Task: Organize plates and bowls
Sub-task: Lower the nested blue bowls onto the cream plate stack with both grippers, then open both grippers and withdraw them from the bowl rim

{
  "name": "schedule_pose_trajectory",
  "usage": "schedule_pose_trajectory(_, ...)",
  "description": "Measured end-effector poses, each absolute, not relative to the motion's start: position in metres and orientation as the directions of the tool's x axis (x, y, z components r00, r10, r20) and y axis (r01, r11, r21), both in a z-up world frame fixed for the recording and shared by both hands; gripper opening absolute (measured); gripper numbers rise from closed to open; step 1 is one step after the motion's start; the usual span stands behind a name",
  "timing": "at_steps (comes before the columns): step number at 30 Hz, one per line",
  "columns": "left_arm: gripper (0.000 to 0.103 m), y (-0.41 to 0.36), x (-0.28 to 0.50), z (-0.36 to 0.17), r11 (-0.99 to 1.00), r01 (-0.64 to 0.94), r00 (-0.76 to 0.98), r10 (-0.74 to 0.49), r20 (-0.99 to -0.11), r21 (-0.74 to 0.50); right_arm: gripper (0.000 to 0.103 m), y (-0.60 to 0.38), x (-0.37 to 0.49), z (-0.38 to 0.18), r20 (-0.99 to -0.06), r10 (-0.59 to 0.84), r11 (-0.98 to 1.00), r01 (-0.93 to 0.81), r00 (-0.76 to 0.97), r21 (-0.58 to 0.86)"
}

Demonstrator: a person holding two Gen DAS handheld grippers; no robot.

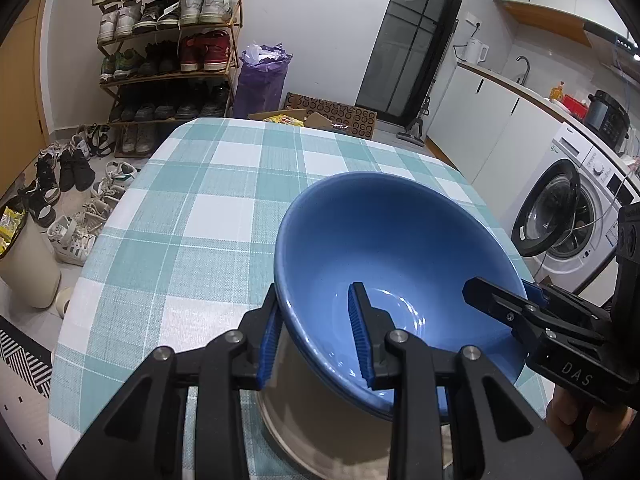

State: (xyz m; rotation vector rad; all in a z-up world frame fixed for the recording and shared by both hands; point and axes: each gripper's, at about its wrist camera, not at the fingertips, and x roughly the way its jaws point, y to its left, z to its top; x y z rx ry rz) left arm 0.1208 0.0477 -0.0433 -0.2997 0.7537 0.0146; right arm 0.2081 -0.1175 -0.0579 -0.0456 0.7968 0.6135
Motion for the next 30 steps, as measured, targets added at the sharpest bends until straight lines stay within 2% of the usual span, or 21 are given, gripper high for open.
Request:
schedule_pose_trajectory(9,0.036,0.046,0.121,-0.042,0.959,-0.109,0.727,-0.103,-0.679,-0.263,0.046,-0.121,0.21,-0.058,-0.674,0.516,0.817,-0.54,0.528,0.203)
schedule_pose_trajectory(12,0.052,0.046,0.117,-0.039,0.962,-0.114,0.73,-0.089,-0.678,-0.249,0.049,-0.125,0.209,-0.054,-0.66,0.523,0.814,-0.546,0.539,0.198)
schedule_pose_trajectory(14,0.054,0.047,0.115,-0.037,0.963,-0.125,0.731,-0.073,-0.679,-0.238,0.055,-0.128,0.207,-0.05,-0.653,0.533,0.808,-0.554,0.538,0.202)
schedule_pose_trajectory(16,0.055,0.049,0.111,-0.034,0.964,-0.137,0.736,-0.055,-0.675,-0.228,0.071,-0.134,0.203,-0.045,-0.638,0.555,0.794,-0.569,0.535,0.213)
schedule_pose_trajectory(18,0.059,0.052,0.106,-0.03,0.964,-0.143,0.745,-0.044,-0.666,-0.223,0.082,-0.139,0.199,-0.041,-0.622,0.573,0.781,-0.584,0.533,0.219)
schedule_pose_trajectory(19,0.065,0.052,0.102,-0.026,0.965,-0.143,0.751,-0.039,-0.659,-0.219,0.085,-0.14,0.197,-0.039,-0.617,0.58,0.776,-0.592,0.532,0.219)
schedule_pose_trajectory(20,0.078,0.053,0.099,-0.025,0.966,-0.144,0.755,-0.033,-0.655,-0.215,0.086,-0.142,0.194,-0.037,-0.611,0.59,0.765,-0.607,0.528,0.215)
schedule_pose_trajectory(22,0.089,0.053,0.091,-0.02,0.97,-0.151,0.769,-0.007,-0.639,-0.192,0.09,-0.144,0.187,-0.034,-0.603,0.602,0.746,-0.638,0.524,0.191)
schedule_pose_trajectory(24,0.091,0.054,0.084,-0.017,0.974,-0.144,0.781,0.002,-0.625,-0.177,0.092,-0.147,0.177,-0.032,-0.593,0.602,0.736,-0.66,0.535,0.151)
schedule_pose_trajectory(27,0.103,0.054,0.07,-0.013,0.978,-0.129,0.804,0.006,-0.595,-0.164,0.102,-0.153,0.165,-0.031,-0.572,0.608,0.722,-0.682,0.55,0.111)
schedule_pose_trajectory(30,0.103,0.05,0.055,-0.011,0.984,-0.114,0.833,0.021,-0.552,-0.135,0.102,-0.159,0.157,-0.033,-0.56,0.611,0.719,-0.688,0.56,0.097)
